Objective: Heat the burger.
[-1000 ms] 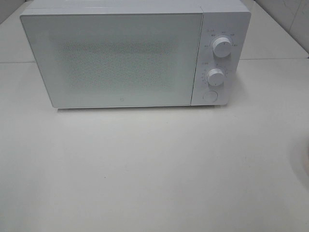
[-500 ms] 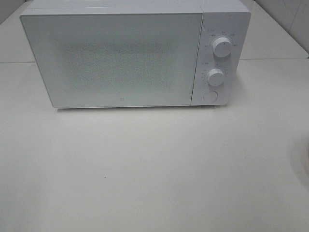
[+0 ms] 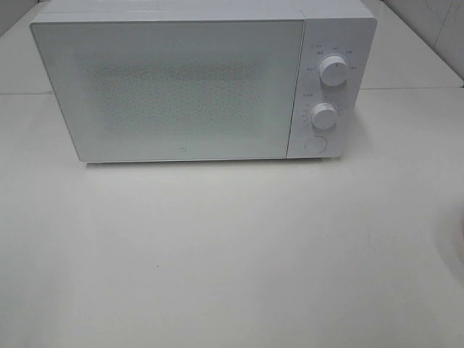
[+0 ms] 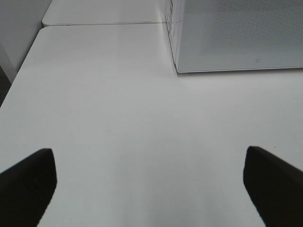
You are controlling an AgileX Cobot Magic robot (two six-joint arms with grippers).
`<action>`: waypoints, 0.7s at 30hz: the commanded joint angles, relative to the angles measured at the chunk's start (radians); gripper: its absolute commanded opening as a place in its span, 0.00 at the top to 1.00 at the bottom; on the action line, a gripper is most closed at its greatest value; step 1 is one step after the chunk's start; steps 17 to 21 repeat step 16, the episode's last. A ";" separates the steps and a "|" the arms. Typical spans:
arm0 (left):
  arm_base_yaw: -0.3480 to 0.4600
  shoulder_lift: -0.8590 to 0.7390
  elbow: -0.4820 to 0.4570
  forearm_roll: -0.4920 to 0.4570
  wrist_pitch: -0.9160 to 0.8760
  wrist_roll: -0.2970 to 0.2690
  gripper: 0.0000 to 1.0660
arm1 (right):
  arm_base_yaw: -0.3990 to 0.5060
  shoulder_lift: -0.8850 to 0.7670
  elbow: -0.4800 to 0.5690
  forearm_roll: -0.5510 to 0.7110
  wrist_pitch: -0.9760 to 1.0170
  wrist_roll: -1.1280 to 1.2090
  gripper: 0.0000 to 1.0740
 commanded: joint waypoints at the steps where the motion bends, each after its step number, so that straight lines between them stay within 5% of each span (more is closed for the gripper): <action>1: 0.001 -0.022 0.003 0.001 -0.009 0.000 0.01 | -0.004 -0.030 0.003 -0.002 -0.008 -0.009 0.58; 21: 0.001 -0.022 0.003 0.000 -0.009 0.000 0.01 | -0.004 -0.030 0.003 -0.002 -0.008 -0.009 0.58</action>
